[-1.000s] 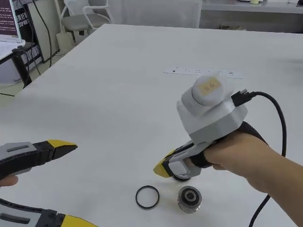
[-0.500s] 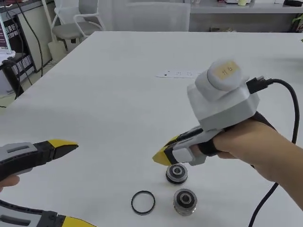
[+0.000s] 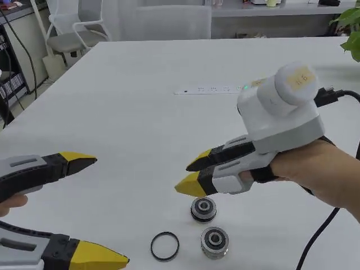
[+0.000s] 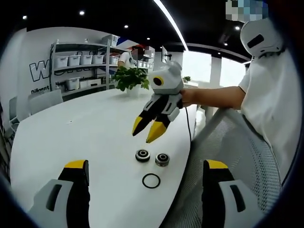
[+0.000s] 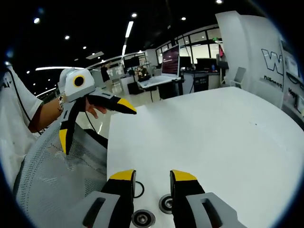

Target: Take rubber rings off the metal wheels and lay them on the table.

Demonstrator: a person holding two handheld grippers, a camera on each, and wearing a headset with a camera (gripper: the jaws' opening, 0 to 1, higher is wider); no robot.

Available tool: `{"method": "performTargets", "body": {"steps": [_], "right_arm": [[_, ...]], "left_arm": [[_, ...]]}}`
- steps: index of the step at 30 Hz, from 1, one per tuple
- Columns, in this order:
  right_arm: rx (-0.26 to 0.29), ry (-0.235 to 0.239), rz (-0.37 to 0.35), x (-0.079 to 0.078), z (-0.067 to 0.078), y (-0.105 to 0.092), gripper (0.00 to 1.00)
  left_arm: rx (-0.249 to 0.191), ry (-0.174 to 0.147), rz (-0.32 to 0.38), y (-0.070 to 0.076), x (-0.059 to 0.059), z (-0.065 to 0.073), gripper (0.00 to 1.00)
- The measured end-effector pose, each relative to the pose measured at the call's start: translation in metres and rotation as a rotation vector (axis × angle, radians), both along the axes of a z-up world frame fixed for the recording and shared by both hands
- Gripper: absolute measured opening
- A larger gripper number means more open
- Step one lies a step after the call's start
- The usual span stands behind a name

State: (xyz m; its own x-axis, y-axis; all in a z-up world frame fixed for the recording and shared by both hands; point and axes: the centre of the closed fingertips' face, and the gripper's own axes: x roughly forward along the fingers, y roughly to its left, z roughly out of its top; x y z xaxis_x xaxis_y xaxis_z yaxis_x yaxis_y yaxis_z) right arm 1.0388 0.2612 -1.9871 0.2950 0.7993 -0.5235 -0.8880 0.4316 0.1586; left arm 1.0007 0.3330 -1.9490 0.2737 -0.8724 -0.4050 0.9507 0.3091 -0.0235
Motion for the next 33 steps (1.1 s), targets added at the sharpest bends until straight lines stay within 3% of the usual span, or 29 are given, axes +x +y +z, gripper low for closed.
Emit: {"method": "performTargets", "body": {"steps": [7, 11, 17, 22, 33], "right_arm": [[0.073, -0.021, -0.051, 0.012, 0.001, -0.018, 0.29], [0.082, -0.019, -0.075, 0.016, -0.002, -0.027, 0.28], [0.029, 0.007, -0.073, 0.016, -0.024, -0.037, 0.28], [-0.025, 0.019, -0.043, 0.011, -0.041, -0.04, 0.27], [-0.079, 0.044, -0.023, 0.006, -0.063, -0.048, 0.28]], "left_arm": [[0.007, -0.037, -0.06, -0.017, 0.01, 0.011, 0.99], [0.004, -0.06, -0.091, -0.028, 0.017, 0.018, 0.99], [-0.002, -0.092, -0.127, -0.042, 0.027, 0.026, 0.99], [-0.033, -0.12, -0.148, -0.058, 0.037, 0.035, 0.99], [-0.035, -0.146, -0.219, -0.089, 0.042, 0.029, 0.95]]}}
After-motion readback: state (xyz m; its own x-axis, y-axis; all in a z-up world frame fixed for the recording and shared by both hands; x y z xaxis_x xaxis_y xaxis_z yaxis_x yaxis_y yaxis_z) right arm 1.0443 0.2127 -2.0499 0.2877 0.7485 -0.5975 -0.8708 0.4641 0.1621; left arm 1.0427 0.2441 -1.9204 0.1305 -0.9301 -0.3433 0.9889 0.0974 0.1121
